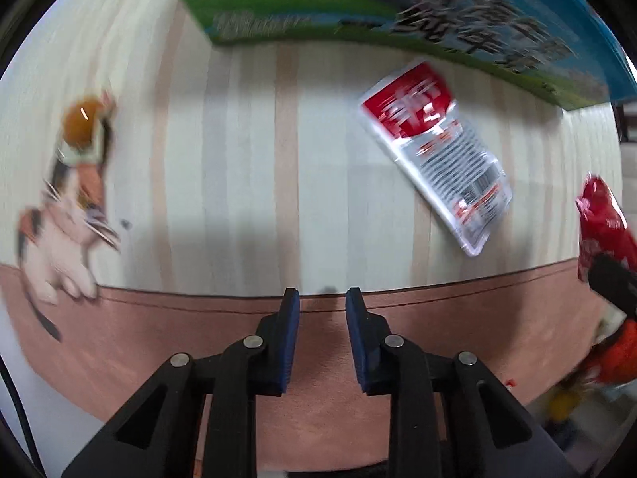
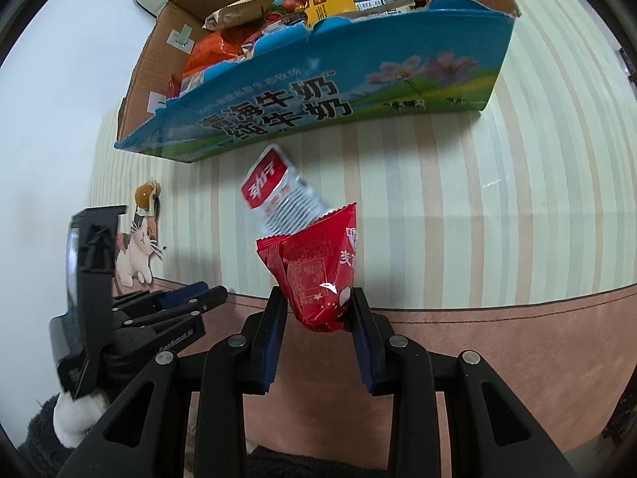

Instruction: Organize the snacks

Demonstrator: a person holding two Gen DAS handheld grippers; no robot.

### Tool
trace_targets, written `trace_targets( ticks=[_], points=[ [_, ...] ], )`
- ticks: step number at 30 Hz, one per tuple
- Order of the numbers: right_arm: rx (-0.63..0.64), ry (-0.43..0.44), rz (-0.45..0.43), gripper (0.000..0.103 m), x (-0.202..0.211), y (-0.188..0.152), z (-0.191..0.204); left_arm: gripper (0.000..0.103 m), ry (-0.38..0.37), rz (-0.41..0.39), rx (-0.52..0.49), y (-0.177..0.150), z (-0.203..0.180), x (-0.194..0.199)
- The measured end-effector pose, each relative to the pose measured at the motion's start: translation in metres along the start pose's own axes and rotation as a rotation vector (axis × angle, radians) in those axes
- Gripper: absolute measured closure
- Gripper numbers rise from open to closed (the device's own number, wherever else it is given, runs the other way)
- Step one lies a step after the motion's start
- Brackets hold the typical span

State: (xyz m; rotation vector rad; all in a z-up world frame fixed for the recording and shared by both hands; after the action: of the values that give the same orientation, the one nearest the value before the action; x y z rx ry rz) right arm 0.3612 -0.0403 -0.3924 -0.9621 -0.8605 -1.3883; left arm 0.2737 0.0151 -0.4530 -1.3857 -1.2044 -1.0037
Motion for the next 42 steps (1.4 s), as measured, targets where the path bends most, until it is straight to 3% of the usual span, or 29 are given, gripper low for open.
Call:
trace_targets(
  ticks=[3,9,14,16,24,26,30,36,39,42],
  points=[
    [-0.005,-0.008,-0.002,0.069,0.000,0.004,-0.005,0.078,-0.133,-0.005,0.120,0.004,0.006,0.002],
    [-0.030,-0.057,-0.028,0.069,-0.020,0.032,-0.025,0.066,-0.207,-0.033,0.223,0.025,-0.002,0.016],
    [-0.060,-0.085,-0.043,0.069,-0.030,0.046,-0.040,0.064,-0.399,-0.078,0.464,0.047,-0.006,0.023],
    [-0.069,-0.098,-0.055,0.069,-0.028,0.045,-0.049,0.062,-0.427,-0.089,0.513,0.058,-0.013,0.023],
    [-0.126,-0.113,-0.082,0.069,-0.012,0.036,-0.086,0.060,-0.234,-0.063,0.482,0.088,-0.035,0.000],
    [-0.128,-0.114,-0.089,0.069,-0.009,0.036,-0.091,0.032,-0.133,-0.063,0.485,0.087,-0.029,-0.002],
    [-0.121,-0.115,-0.111,0.069,-0.001,0.036,-0.098,0.027,0.024,-0.070,0.479,0.087,-0.018,-0.004],
    [-0.145,-0.101,-0.107,0.069,0.006,0.039,-0.122,0.027,0.002,-0.099,0.475,0.085,-0.020,-0.001],
    [-0.142,-0.098,-0.107,0.069,0.005,0.035,-0.122,0.027,-0.129,-0.122,0.559,0.068,-0.043,0.002],
    [-0.139,-0.103,-0.110,0.069,0.007,0.031,-0.125,0.027,-0.169,-0.145,0.620,0.064,-0.045,-0.001]
  ],
)
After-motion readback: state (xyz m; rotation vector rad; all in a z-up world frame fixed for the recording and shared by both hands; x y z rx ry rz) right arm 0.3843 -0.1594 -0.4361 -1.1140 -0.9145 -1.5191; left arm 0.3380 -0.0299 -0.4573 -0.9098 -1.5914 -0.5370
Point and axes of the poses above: each gripper's, at about its wrist camera, not at the fingertips, and x roughly against the way its jaws point, z to its left, y to its top, the point moved 8 cm from there along -x, roughly the way its jaws point, and after that the axes turned 9 degrees about -x, right-handed, at the moved point
